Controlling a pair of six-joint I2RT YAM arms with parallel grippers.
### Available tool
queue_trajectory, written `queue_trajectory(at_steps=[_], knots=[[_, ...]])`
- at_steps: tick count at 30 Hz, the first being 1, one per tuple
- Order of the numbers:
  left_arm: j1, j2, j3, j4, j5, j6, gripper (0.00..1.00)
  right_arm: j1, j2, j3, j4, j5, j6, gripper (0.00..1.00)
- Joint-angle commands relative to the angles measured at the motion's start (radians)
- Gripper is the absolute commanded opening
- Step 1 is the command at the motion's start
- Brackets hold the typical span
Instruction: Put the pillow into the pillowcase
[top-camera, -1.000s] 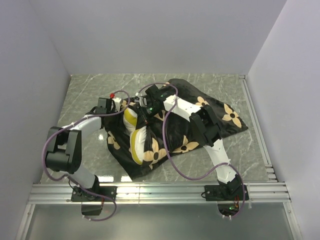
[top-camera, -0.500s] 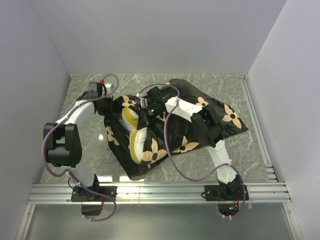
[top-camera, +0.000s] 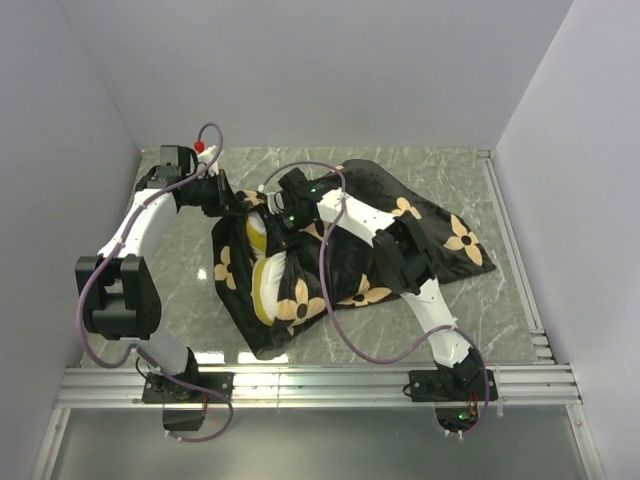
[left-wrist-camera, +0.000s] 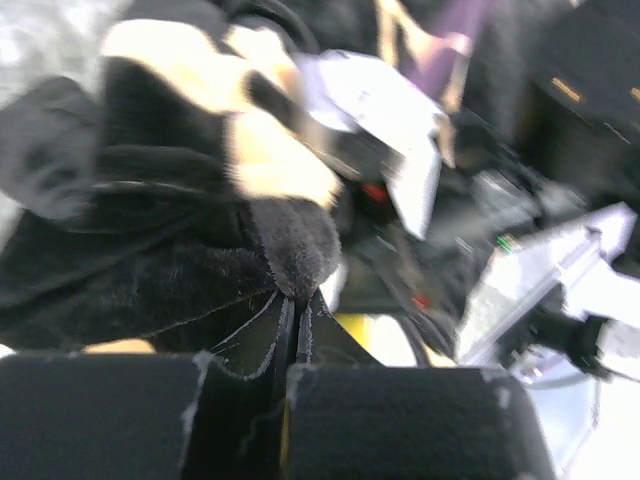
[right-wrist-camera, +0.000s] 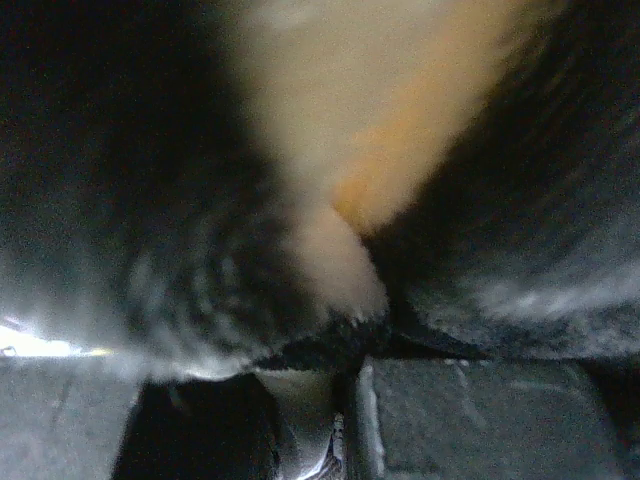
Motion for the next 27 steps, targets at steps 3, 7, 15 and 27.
queue_trajectory(at_steps=[3, 7, 15, 27], knots=[[0.010, -0.144, -0.043, 0.046, 0.202, 0.016, 0.00, -0.009, 0.137, 0.100, -0.126, 0.050, 0.071, 0.00], [-0.019, -0.221, -0.164, -0.026, 0.205, 0.031, 0.00, -0.082, 0.116, 0.108, -0.036, 0.010, 0.183, 0.04], [-0.026, -0.195, -0.272, -0.022, 0.153, -0.013, 0.00, -0.173, -0.128, -0.159, 0.373, -0.252, 0.515, 0.68], [-0.061, 0.113, -0.112, 0.185, 0.165, -0.110, 0.00, -0.108, -0.319, -0.266, -0.187, -0.105, 0.044, 0.69]])
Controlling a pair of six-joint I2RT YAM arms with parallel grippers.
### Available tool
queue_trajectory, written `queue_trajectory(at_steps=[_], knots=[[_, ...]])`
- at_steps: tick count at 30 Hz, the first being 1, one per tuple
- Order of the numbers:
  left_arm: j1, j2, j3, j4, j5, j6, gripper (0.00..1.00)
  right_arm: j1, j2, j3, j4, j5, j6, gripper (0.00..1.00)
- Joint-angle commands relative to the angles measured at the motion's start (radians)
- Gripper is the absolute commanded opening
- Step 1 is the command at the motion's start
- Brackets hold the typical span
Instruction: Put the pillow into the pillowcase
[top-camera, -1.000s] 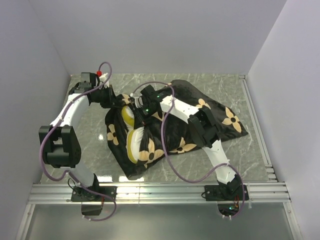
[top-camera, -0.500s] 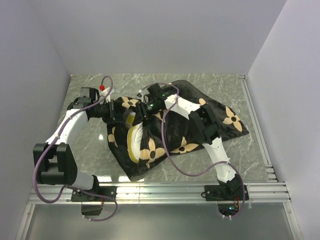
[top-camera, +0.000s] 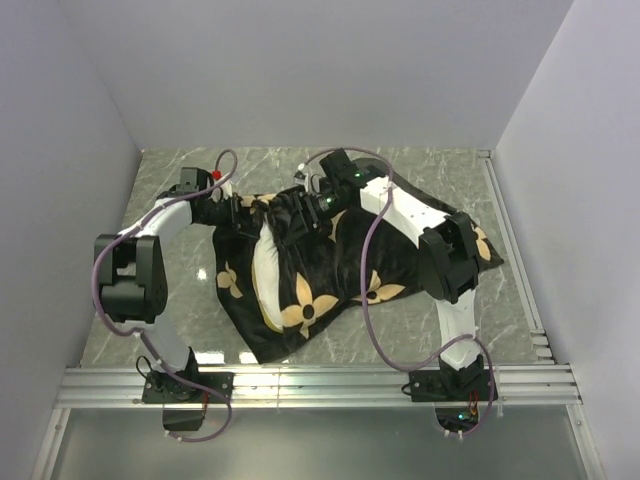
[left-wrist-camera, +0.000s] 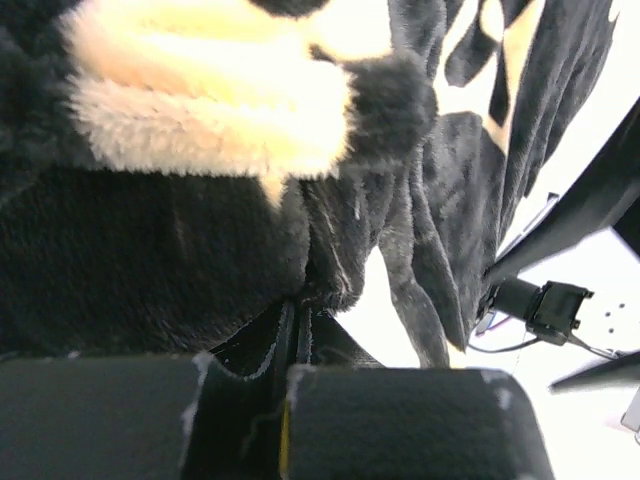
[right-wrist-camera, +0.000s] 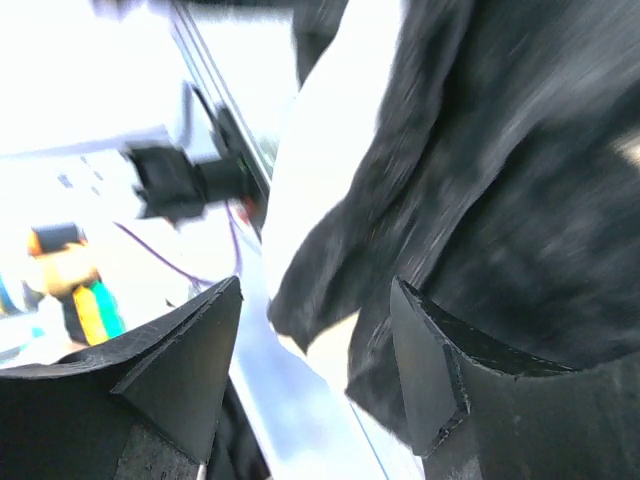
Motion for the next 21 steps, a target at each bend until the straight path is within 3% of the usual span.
queue_trajectory(at_steps=[1, 3, 5, 6, 9, 17, 21], knots=[[-0.030, 0.027, 0.052, 0.121, 0.063, -0.044, 0.00, 0.055, -0.021, -0.044, -0.186, 0.054, -0.157, 0.69], [-0.035, 0.022, 0.045, 0.147, 0.086, -0.060, 0.00, 0.103, -0.013, -0.052, -0.172, 0.067, -0.156, 0.79], [-0.026, -0.002, 0.032, 0.175, 0.085, -0.070, 0.00, 0.135, 0.001, -0.052, -0.150, 0.086, -0.121, 0.81], [-0.020, -0.011, 0.019, 0.184, 0.097, -0.076, 0.00, 0.162, 0.004, -0.049, -0.120, 0.134, -0.108, 0.93], [-0.006, -0.044, -0.012, 0.209, 0.099, -0.101, 0.01, 0.201, 0.010, -0.032, -0.071, 0.263, -0.053, 0.99], [-0.003, -0.065, -0.098, 0.274, 0.080, -0.170, 0.04, 0.295, 0.107, 0.059, -0.100, 0.585, 0.024, 1.00], [0.023, -0.077, -0.115, 0.313, 0.083, -0.199, 0.17, 0.299, 0.090, -0.051, 0.062, 0.648, 0.087, 0.98]])
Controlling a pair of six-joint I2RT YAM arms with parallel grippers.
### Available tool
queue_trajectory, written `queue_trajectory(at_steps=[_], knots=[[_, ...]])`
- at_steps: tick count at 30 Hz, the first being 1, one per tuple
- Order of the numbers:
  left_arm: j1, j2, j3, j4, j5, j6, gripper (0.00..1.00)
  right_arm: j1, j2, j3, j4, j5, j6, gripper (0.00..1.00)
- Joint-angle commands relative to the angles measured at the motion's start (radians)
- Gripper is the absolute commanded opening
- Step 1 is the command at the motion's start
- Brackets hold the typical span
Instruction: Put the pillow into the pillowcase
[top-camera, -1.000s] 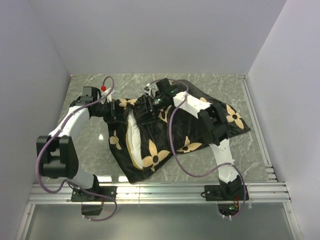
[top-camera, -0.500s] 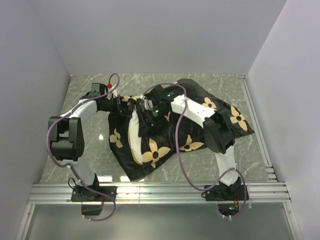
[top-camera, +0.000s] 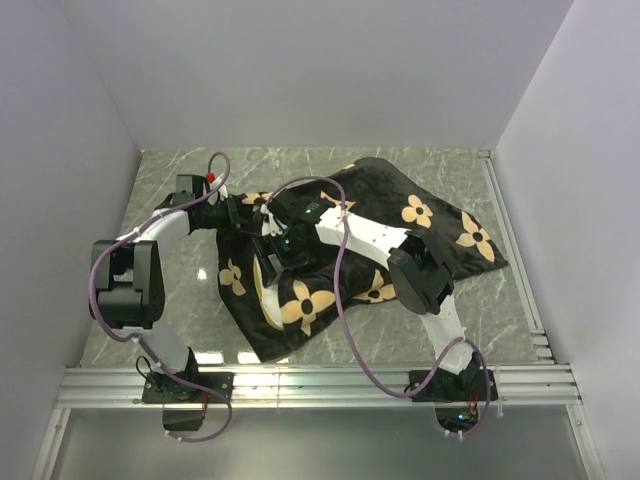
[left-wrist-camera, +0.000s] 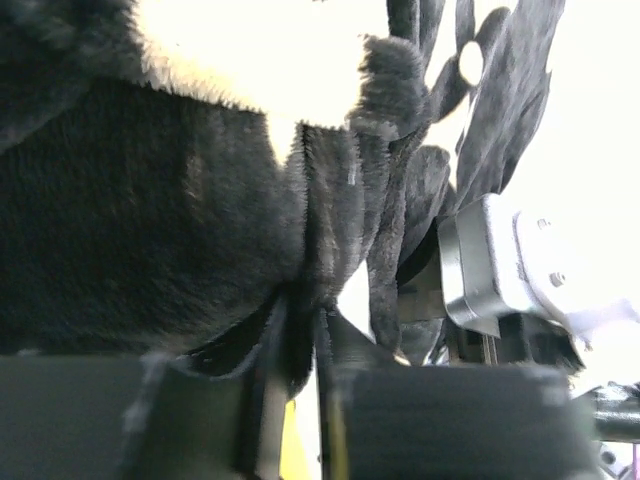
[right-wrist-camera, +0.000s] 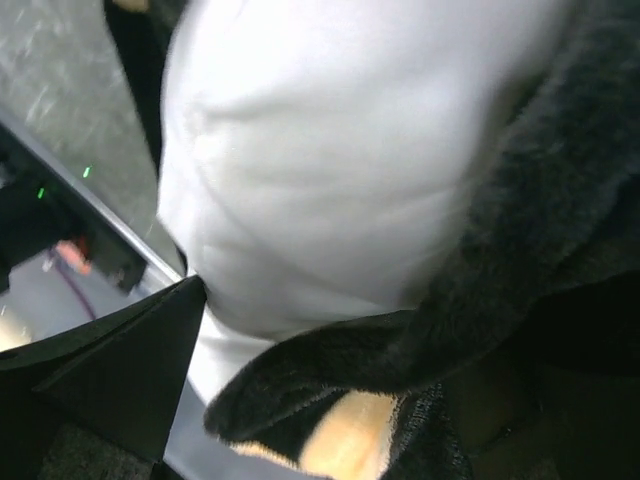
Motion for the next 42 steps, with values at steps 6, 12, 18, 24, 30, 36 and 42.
queue_trajectory(at_steps=[6, 12, 18, 24, 30, 36, 42], knots=[[0.076, -0.101, 0.089, -0.043, 0.021, 0.069, 0.45, -0.050, 0.078, 0.011, 0.135, 0.275, -0.018, 0.99], [0.100, -0.225, 0.063, -0.187, -0.006, 0.201, 0.61, -0.064, -0.076, -0.044, 0.129, 0.158, -0.061, 1.00], [0.140, -0.433, -0.154, -0.171, -0.011, 0.094, 0.64, 0.003, -0.163, 0.008, -0.012, 0.175, -0.083, 1.00], [0.186, -0.526, -0.216, -0.131, -0.017, 0.015, 0.66, 0.152, -0.180, -0.040, -0.037, 0.401, -0.014, 1.00], [0.298, -0.561, -0.216, -0.121, -0.023, -0.012, 0.70, 0.201, -0.124, -0.006, -0.052, 0.535, 0.031, 1.00], [0.375, -0.553, -0.216, -0.134, -0.041, -0.009, 0.71, 0.211, 0.111, 0.117, -0.112, 0.626, 0.049, 1.00], [0.387, -0.613, -0.282, -0.143, -0.106, -0.009, 0.77, 0.197, 0.243, 0.106, -0.098, 0.430, 0.011, 1.00]])
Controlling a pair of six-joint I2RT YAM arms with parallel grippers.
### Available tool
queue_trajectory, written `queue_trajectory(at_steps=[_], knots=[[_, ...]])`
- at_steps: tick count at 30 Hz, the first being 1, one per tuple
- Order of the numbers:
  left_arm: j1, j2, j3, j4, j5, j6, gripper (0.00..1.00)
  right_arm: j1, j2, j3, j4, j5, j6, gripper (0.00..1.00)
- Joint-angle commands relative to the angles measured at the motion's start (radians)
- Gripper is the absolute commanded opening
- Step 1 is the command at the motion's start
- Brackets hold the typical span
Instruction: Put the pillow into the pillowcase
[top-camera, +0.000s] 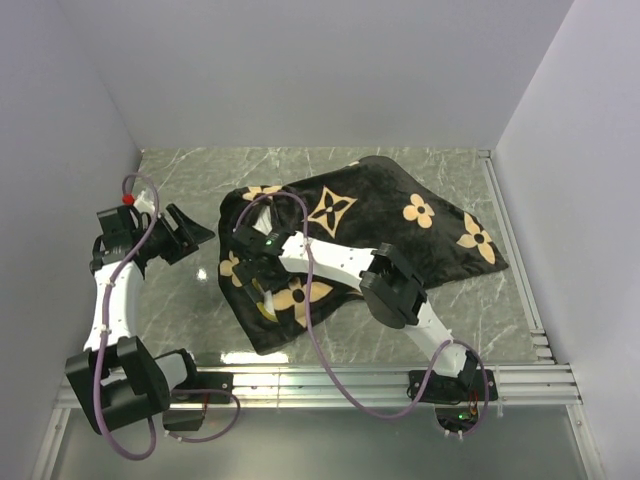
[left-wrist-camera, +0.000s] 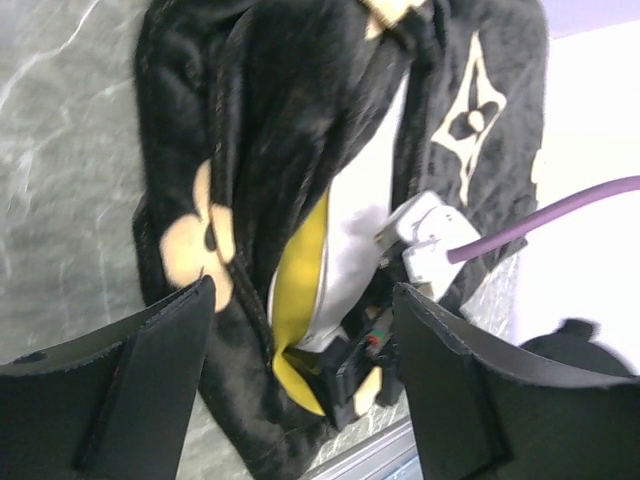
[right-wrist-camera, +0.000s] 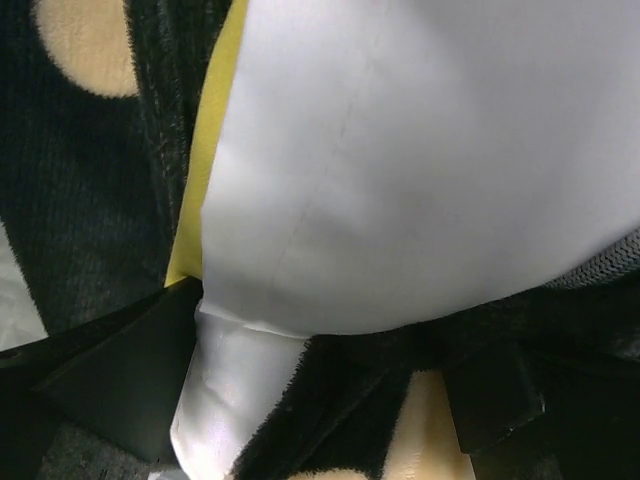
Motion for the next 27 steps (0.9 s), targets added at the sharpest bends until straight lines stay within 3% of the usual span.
queue_trajectory(at_steps=[1, 3, 4, 9, 10, 11, 15, 21, 24, 27], knots=[[0.006, -0.054, -0.034, 0.000, -0.041, -0.007, 0.78, -0.031, 0.107, -0.055, 0.006, -0.160, -0.027, 1.00], [0.004, -0.058, -0.047, -0.009, -0.055, -0.003, 0.80, -0.053, 0.107, -0.083, 0.028, -0.226, -0.048, 0.89], [0.006, -0.060, -0.064, -0.015, -0.058, -0.001, 0.80, -0.063, 0.103, -0.086, 0.031, -0.257, -0.055, 0.72], [0.000, -0.081, -0.139, 0.026, -0.038, -0.056, 0.74, -0.186, -0.012, -0.106, 0.081, -0.577, -0.126, 0.29], [-0.018, -0.081, -0.157, 0.044, -0.049, -0.069, 0.72, -0.201, -0.035, -0.116, 0.101, -0.622, -0.127, 0.08], [-0.029, -0.066, -0.156, 0.052, -0.061, -0.072, 0.69, -0.240, -0.066, -0.135, 0.136, -0.732, -0.121, 0.00], [-0.112, -0.011, -0.197, 0.130, -0.097, -0.159, 0.68, -0.307, -0.106, -0.195, 0.238, -0.949, -0.069, 0.00], [-0.296, 0.057, -0.239, 0.368, -0.097, -0.237, 0.65, -0.327, -0.110, -0.239, 0.285, -1.038, -0.042, 0.00], [-0.345, 0.106, -0.222, 0.379, -0.173, -0.241, 0.48, -0.332, -0.130, -0.274, 0.327, -1.053, -0.019, 0.00], [-0.385, 0.133, -0.219, 0.364, -0.239, -0.230, 0.41, -0.343, -0.143, -0.307, 0.365, -1.081, 0.013, 0.00]])
